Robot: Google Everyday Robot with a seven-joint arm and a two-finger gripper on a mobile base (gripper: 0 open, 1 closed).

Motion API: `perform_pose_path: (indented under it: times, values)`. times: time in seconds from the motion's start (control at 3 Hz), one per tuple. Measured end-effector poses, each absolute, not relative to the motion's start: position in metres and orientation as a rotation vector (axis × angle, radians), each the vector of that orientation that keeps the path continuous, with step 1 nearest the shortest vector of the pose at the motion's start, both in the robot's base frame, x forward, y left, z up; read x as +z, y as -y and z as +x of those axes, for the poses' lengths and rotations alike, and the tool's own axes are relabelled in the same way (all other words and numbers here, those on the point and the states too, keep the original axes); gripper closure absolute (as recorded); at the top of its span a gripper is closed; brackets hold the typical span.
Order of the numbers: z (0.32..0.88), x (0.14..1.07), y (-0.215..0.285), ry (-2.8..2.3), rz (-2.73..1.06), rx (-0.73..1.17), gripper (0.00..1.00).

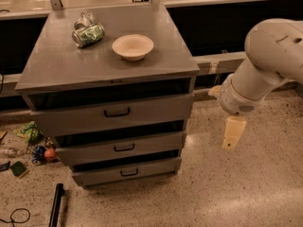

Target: Open middle drawer

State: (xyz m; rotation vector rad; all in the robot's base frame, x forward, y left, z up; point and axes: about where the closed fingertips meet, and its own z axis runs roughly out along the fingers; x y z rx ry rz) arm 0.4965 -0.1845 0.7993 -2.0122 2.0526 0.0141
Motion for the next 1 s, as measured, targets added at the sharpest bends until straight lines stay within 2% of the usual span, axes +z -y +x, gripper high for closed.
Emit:
perform_pose_path:
  times: [0.33,1.0]
  values:
    - [0.513,0.803,0.173,-1.965,-2.121,-0.057,0.00]
    - [0.523,0.727,0.137,-1.830,-2.041,0.161,0.00]
